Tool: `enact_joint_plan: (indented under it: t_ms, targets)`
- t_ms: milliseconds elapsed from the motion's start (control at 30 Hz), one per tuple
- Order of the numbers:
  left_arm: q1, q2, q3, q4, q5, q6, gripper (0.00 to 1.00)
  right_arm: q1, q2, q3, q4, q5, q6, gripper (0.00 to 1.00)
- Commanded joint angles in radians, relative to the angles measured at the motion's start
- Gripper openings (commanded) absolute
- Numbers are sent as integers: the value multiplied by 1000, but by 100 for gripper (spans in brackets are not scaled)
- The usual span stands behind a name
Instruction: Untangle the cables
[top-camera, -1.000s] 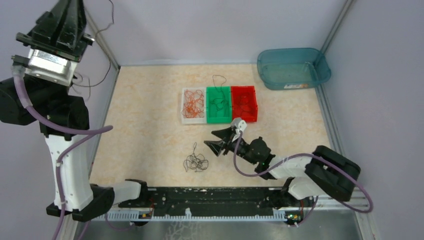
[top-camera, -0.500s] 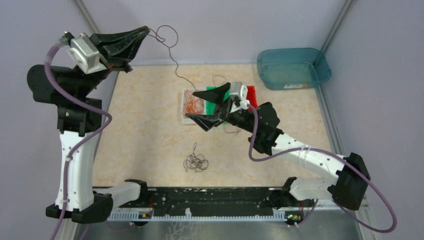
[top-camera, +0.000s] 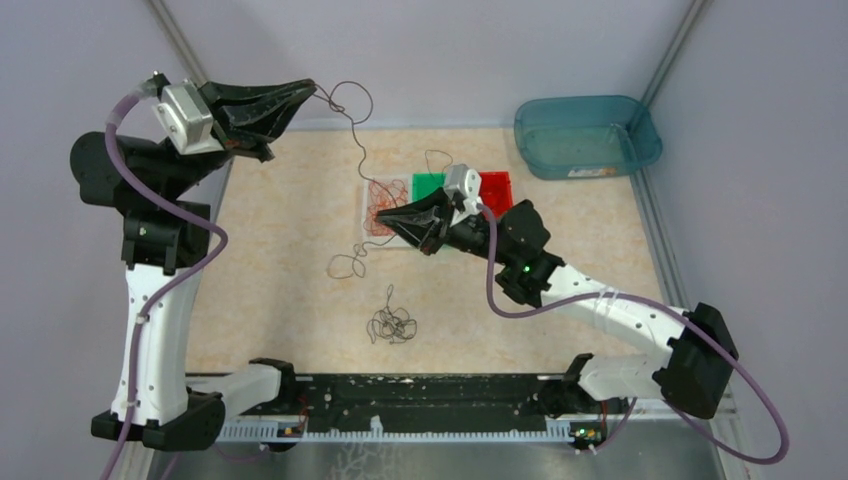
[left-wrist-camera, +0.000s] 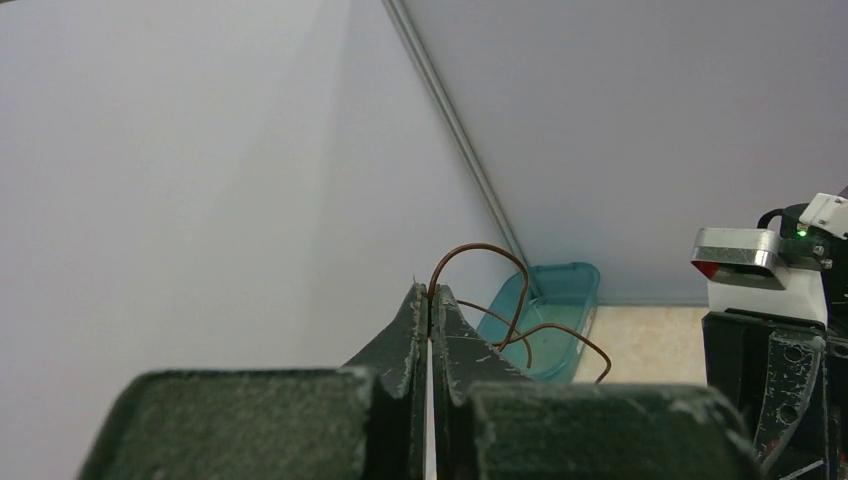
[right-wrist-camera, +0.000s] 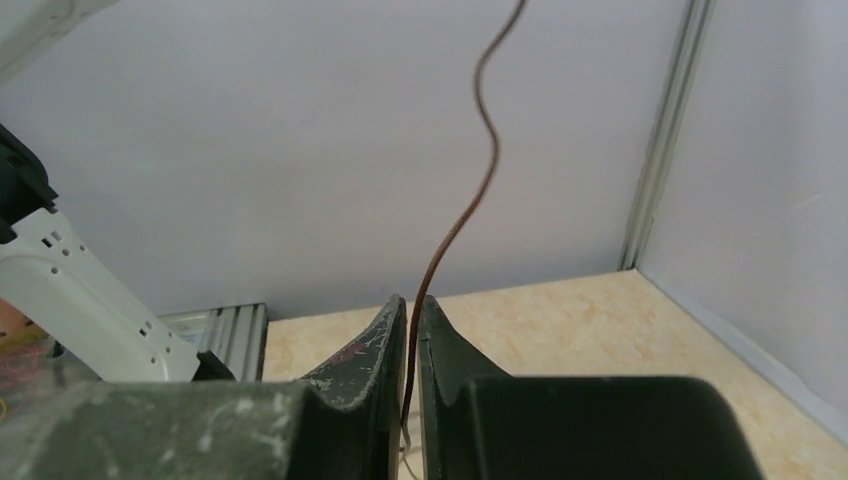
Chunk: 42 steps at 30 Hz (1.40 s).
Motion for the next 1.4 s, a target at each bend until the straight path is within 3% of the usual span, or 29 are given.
enact_joint_plan:
  t_ms: [0, 100, 167, 367, 533, 667, 700, 967, 1367]
  targets:
    - [-3, -19, -3, 23, 26, -10, 0, -15, -51, -8, 5, 18, -7, 8]
    - [-3, -24, -7, 17, 26, -10, 0, -19, -51, -3, -27, 16, -14, 6]
    - [-3, -32, -22, 4, 28, -14, 0, -23, -52, 2, -35, 31, -17, 0]
    - [-3, -72, -183, -113, 89, -43, 4, -79, -55, 39, -25, 137, 20, 0]
    - [-46, -46, -284, -364, 246, 15, 43, -178, -44, 76, 12, 191, 59, 0]
    - [-193, 3, -254, -600, 188, 218, 90, -247, -58, 80, 41, 252, 49, 0]
    - [-201, 18, -242, -641, 176, 246, 98, -269, -63, 81, 45, 261, 49, 0]
    - [-204, 14, -254, -778, 41, 397, 100, -412, -81, 94, 19, 267, -1, 0]
    - [-204, -71, -391, -795, -57, 388, 100, -466, -52, 27, -10, 332, -173, 0]
